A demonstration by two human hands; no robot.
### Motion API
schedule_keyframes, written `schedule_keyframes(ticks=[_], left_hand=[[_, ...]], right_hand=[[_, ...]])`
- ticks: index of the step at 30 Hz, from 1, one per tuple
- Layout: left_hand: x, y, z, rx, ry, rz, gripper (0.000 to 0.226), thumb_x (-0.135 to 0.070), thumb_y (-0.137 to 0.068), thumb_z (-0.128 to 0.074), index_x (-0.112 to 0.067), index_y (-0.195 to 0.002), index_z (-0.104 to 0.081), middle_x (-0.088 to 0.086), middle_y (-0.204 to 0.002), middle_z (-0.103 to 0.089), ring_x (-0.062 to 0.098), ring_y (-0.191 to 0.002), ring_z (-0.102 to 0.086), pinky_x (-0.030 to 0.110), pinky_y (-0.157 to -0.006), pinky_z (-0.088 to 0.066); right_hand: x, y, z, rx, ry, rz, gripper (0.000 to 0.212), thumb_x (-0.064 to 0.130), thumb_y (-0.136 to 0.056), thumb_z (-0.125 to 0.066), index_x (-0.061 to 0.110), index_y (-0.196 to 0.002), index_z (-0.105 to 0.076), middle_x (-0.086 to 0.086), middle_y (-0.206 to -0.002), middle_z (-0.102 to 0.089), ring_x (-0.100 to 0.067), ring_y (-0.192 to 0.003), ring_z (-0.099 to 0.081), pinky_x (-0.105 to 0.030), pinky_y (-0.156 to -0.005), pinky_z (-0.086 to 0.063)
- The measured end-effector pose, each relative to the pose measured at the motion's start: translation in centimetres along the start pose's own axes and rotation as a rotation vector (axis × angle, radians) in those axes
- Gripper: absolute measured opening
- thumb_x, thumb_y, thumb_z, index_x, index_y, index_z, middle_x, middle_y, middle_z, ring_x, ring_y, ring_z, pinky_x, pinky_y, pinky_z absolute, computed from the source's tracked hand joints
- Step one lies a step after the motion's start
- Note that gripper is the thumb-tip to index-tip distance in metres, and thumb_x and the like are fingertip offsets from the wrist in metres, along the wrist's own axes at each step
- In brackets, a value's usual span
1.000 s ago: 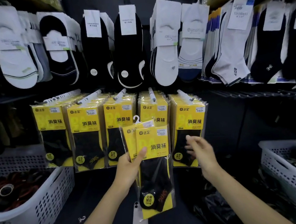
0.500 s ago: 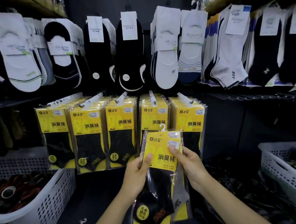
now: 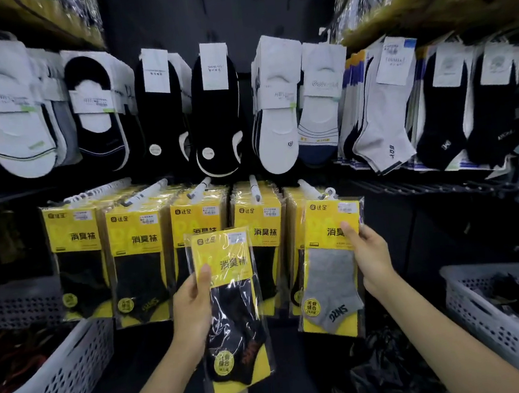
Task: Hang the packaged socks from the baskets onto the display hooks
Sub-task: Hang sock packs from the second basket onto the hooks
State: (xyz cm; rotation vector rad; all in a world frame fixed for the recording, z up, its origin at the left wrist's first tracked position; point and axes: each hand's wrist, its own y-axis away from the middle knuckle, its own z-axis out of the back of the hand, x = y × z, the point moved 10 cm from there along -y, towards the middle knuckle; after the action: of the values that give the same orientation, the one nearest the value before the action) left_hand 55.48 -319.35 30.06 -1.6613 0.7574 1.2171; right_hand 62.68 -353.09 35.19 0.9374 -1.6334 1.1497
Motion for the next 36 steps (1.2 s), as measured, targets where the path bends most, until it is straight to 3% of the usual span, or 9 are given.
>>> schedule_keyframes(ticks=[4, 10, 13, 17, 20, 26, 30, 33, 36], left_hand=[[0.3, 0.0, 0.9, -0.028, 0.004, 0.024, 0.012, -0.049, -0.087, -0.048, -0.041, -0.088, -0.057, -0.019, -0.073, -0.063, -0.013, -0.068, -0.057, 0.010, -0.061, -0.038], [1.0, -0.1, 1.7, -0.027, 0.037, 0.034, 0.010, -0.048, -0.086, -0.048, -0.042, -0.088, -0.055, -0.024, -0.079, -0.061, -0.022, -0.073, -0.056, 0.008, -0.067, -0.034], [1.4, -0.5, 1.3, -0.021, 0.039, 0.040, 0.016, -0.049, -0.086, -0.047, -0.039, -0.092, -0.058, -0.019, -0.087, -0.063, -0.012, -0.082, -0.058, 0.011, -0.070, -0.037], [1.5, -0.8, -0.2, -0.003, 0.054, 0.036, 0.016, -0.045, -0.089, -0.048, -0.037, -0.097, -0.059, -0.025, -0.083, -0.064, -0.021, -0.076, -0.058, 0.008, -0.066, -0.039], [1.7, -0.9, -1.1, 0.015, 0.041, 0.027, 0.027, -0.047, -0.088, -0.047, -0.031, -0.104, -0.062, -0.021, -0.089, -0.067, -0.011, -0.085, -0.062, 0.011, -0.074, -0.041], [1.7, -1.0, -0.9, 0.012, 0.049, 0.042, 0.026, -0.044, -0.090, -0.047, -0.031, -0.105, -0.063, -0.017, -0.092, -0.070, -0.012, -0.087, -0.062, 0.012, -0.074, -0.041], [2.1, -1.2, -0.1, -0.007, 0.026, 0.029, 0.016, -0.041, -0.092, -0.046, -0.037, -0.097, -0.061, -0.030, -0.082, -0.068, -0.020, -0.081, -0.059, 0.003, -0.065, -0.041], [2.9, -1.2, 0.2, -0.008, 0.033, 0.028, 0.017, -0.037, -0.093, -0.046, -0.034, -0.099, -0.062, -0.028, -0.083, -0.070, -0.016, -0.081, -0.062, 0.000, -0.060, -0.044], [3.6, -1.4, 0.3, -0.012, 0.043, 0.031, 0.018, -0.035, -0.094, -0.047, -0.030, -0.101, -0.063, -0.026, -0.083, -0.071, -0.015, -0.080, -0.063, -0.001, -0.059, -0.043]], right_hand=[[-0.7, -0.7, -2.7, 0.133, 0.062, 0.002, 0.007, 0.025, -0.088, -0.065, 0.020, -0.091, -0.069, -0.003, -0.100, -0.073, -0.017, -0.093, -0.069, -0.036, -0.088, -0.054], [-0.8, -0.2, -2.1, 0.096, -0.020, 0.071, 0.015, 0.030, -0.087, -0.064, 0.022, -0.098, -0.068, 0.004, -0.098, -0.074, -0.008, -0.092, -0.070, -0.022, -0.078, -0.055], [-1.2, 0.4, -0.7, 0.064, -0.075, 0.070, 0.020, 0.029, -0.087, -0.063, 0.017, -0.102, -0.068, 0.004, -0.096, -0.075, -0.008, -0.088, -0.071, -0.015, -0.067, -0.055], [-0.9, -0.1, 0.9, 0.013, -0.070, 0.074, 0.016, 0.026, -0.091, -0.061, 0.017, -0.101, -0.068, 0.002, -0.097, -0.074, -0.007, -0.086, -0.071, -0.016, -0.069, -0.056], [-0.5, -0.9, 0.0, 0.051, -0.029, 0.075, 0.015, 0.025, -0.091, -0.060, 0.018, -0.103, -0.068, 0.005, -0.098, -0.073, -0.006, -0.088, -0.070, -0.018, -0.073, -0.056], [-1.5, -2.9, -1.7, 0.090, 0.015, 0.021, 0.012, 0.022, -0.091, -0.061, 0.016, -0.099, -0.067, 0.004, -0.091, -0.073, -0.002, -0.077, -0.071, -0.012, -0.059, -0.052], [-2.2, -4.9, -2.5, 0.049, 0.051, 0.040, 0.011, 0.021, -0.092, -0.061, 0.016, -0.099, -0.066, 0.000, -0.095, -0.071, -0.007, -0.084, -0.068, -0.016, -0.067, -0.055], [-3.2, -6.8, -3.1, -0.016, 0.114, 0.035, 0.011, 0.024, -0.091, -0.063, 0.014, -0.096, -0.066, -0.004, -0.098, -0.070, -0.015, -0.091, -0.066, -0.029, -0.083, -0.054], [-4.5, -8.5, -3.0, -0.120, 0.159, 0.004, 0.021, 0.030, -0.086, -0.069, 0.011, -0.094, -0.066, -0.004, -0.094, -0.069, -0.015, -0.091, -0.064, -0.030, -0.086, -0.052]])
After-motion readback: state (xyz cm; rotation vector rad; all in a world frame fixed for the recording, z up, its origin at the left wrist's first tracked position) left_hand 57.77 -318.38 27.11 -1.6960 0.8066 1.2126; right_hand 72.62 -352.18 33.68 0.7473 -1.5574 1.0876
